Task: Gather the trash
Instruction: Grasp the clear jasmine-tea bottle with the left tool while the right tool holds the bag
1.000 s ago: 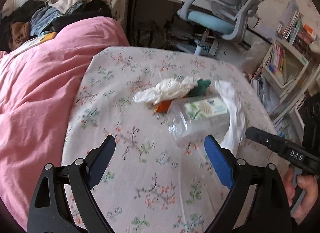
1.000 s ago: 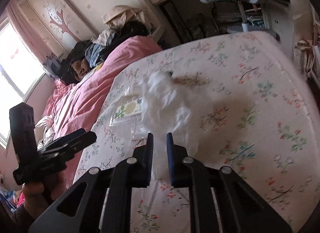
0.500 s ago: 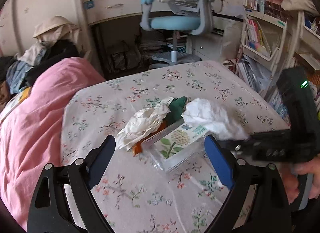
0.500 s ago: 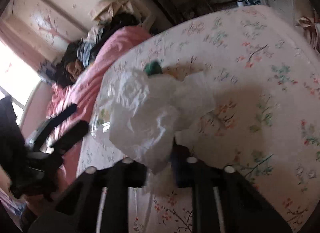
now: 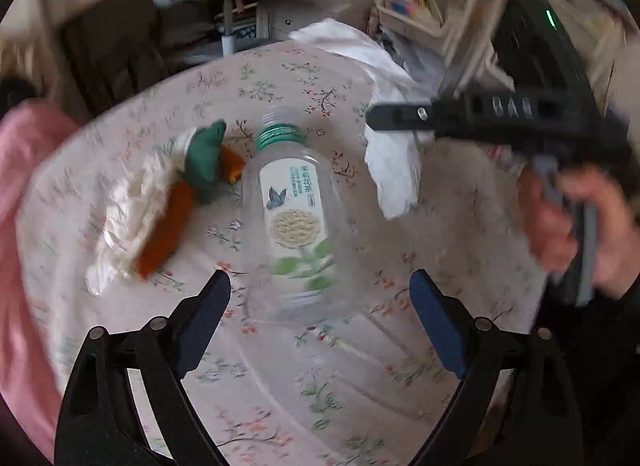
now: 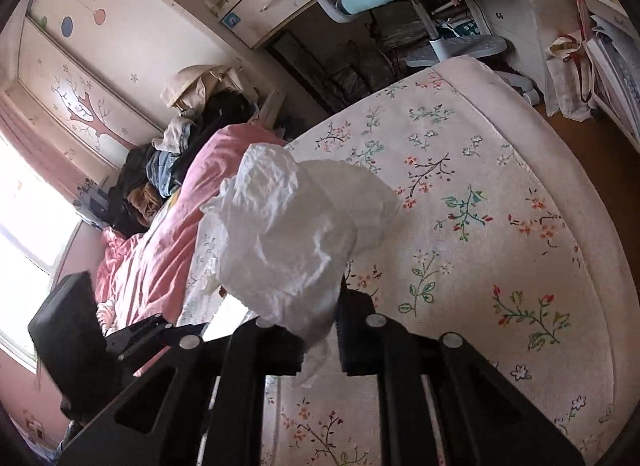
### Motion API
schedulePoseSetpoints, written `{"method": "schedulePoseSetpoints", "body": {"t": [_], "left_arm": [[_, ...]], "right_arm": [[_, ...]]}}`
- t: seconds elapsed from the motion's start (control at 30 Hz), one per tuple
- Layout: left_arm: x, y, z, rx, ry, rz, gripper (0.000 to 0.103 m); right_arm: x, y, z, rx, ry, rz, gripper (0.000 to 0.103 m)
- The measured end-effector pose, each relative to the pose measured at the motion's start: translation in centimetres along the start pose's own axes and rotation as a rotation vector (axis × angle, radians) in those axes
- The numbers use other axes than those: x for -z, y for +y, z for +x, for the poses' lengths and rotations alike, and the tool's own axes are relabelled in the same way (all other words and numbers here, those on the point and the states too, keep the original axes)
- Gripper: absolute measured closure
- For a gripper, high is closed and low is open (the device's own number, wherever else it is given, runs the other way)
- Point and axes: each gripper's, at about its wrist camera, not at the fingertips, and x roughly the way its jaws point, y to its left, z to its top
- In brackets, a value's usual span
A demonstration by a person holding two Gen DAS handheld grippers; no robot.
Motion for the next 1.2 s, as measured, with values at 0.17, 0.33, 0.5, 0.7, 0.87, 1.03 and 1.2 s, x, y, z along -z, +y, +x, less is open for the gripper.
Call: {"method": "schedulePoseSetpoints", "body": {"t": [0.17,0.33,0.5,0.7,0.87,1.03,1.2], "left_arm": [[-1.5,0.7,0.6,-0.126,-0.006,-0.084,0.014],[-3.4,1.4,2.1,-0.168,0.002,-0.195,0.014],[-4.0,0.6,4.0,-0.247,0.065,-0.200,0.050],[-2.0,0.9,2.1,-0.216,0.062,-0.239,0.050],[2.7,0.8,-1.2,-0.184,0.058,-0.263,0.050],[7.3,-0.1,-4.3,-0.184,0.046,-0.297,0.050],[10.2,-0.2,-7.1,-0.229,0.008,-0.384,0.050]], "right_arm": [[-0.1,-0.1,0.0,-0.011,-0.001,0.002,0.088],[-0.3,-0.2,0.0,-0.009,0.004,0.006,0.088],[-0.2,-0.5,0.1,0.006,0.028,0.019,0.088],[0.2,-0.4,0.2,0.025,0.058,0.008,0.088],[1.4,0.0,0.6,0.052,0.109,-0.013,0.088],[2.7,0.6,0.5,0.064,0.141,-0.036,0.088],[4.1,1.3,0.4,0.076,0.165,-0.061,0.088]]}}
